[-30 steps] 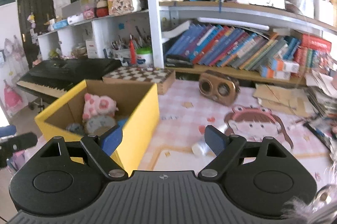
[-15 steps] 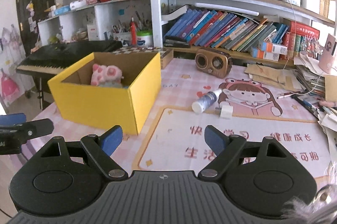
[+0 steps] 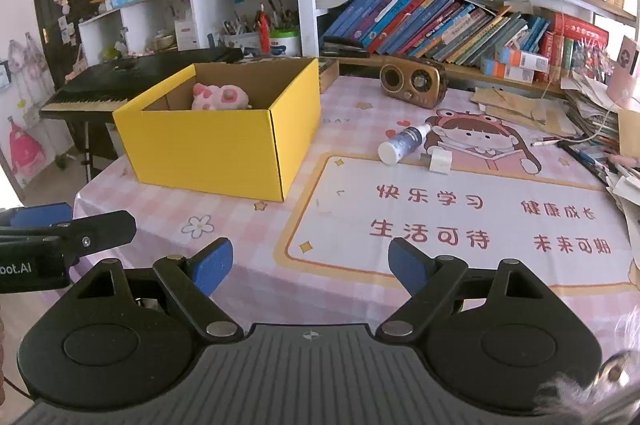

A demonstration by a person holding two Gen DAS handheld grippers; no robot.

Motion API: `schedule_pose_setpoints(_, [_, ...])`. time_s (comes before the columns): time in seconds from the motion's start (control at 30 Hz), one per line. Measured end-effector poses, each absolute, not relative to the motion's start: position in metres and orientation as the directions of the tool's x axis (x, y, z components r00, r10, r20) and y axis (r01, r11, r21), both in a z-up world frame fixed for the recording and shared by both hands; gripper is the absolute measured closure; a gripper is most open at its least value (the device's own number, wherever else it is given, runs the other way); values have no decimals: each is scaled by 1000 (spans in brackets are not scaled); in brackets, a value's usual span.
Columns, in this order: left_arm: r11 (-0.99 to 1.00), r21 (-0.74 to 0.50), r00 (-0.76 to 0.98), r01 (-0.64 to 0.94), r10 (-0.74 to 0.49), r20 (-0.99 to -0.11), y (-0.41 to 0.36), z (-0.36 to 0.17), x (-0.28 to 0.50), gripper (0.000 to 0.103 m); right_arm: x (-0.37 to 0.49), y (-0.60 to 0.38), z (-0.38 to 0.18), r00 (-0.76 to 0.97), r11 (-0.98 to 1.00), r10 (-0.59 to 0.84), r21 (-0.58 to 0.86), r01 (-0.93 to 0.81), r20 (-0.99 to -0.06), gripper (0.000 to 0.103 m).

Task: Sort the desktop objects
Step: 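Withdraw both tools up and away from the yellow box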

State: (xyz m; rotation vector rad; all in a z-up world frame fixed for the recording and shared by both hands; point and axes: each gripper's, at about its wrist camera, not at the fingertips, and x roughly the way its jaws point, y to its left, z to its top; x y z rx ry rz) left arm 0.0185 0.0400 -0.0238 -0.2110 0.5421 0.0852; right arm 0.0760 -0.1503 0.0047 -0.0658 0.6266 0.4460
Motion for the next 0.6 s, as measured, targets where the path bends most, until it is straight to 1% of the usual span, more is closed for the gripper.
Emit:
schedule_pose_setpoints(0.07, [975,-173,850,-138,27,-525,38,-24,18,4,74,-152,4,718,905,380,72,-420,-583,19])
schedule_pose_setpoints(0.2, [975,-184,853,-121,7,-522,33,-25,18,0,70,-155,2,718,909,368,67,-410,-592,19])
schedule_pose_setpoints(0.6, [980,-200,846,-14,-95,-525,13,-28,34,0,70,-177,-3,733,941,302,70,-330,-609,19])
